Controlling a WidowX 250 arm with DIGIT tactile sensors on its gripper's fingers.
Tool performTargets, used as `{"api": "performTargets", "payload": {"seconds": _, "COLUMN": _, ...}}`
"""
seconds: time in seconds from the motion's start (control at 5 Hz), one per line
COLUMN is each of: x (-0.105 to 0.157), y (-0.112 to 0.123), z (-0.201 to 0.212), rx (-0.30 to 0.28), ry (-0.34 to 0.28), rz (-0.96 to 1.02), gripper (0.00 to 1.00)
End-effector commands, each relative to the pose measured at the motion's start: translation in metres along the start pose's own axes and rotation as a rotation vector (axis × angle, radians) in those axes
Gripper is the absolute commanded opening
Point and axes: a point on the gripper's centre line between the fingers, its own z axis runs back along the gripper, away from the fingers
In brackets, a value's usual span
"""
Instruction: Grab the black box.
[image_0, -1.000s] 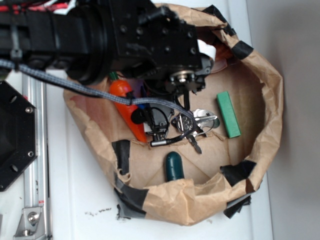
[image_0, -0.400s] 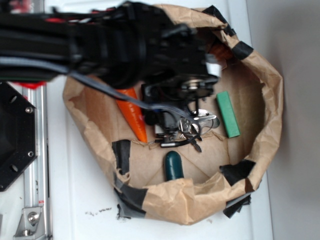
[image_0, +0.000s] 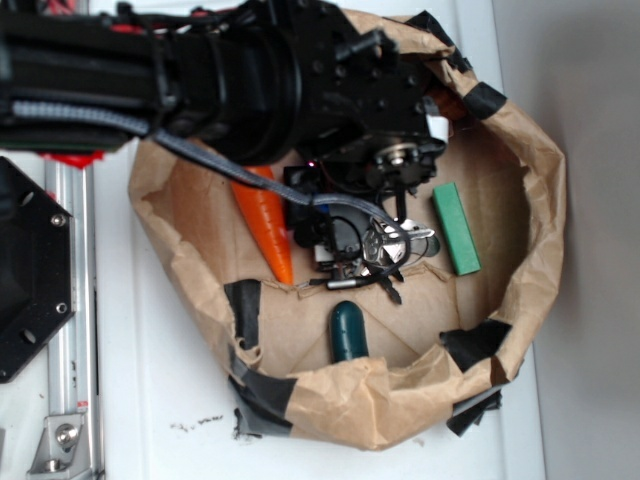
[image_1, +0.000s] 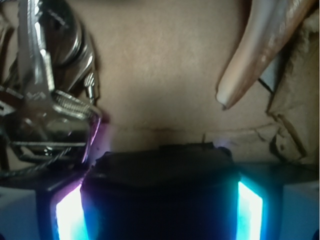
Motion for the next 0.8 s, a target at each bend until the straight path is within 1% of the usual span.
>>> {"api": "performTargets", "payload": {"seconds": 0.0, "x": -0.034, "y": 0.011, "z": 0.099, "rx": 0.059, "ry": -0.19, "rz": 0.066, "gripper": 0.0}}
{"api": "performTargets", "payload": {"seconds": 0.2, "x": -0.032, "y": 0.0, "z": 0.148, "rx": 0.001, "ry": -0.236, "rz": 0.023, "gripper": 0.0}}
{"api": "performTargets", "payload": {"seconds": 0.4, "x": -0.019, "y": -0.016, "z": 0.162, "rx": -0.006, "ry": -0.2, "rz": 0.051, "gripper": 0.0}}
{"api": "performTargets", "payload": {"seconds": 0.6, "x": -0.011, "y": -0.024, "z": 0.157, "rx": 0.031, "ry": -0.175, "rz": 0.049, "gripper": 0.0}}
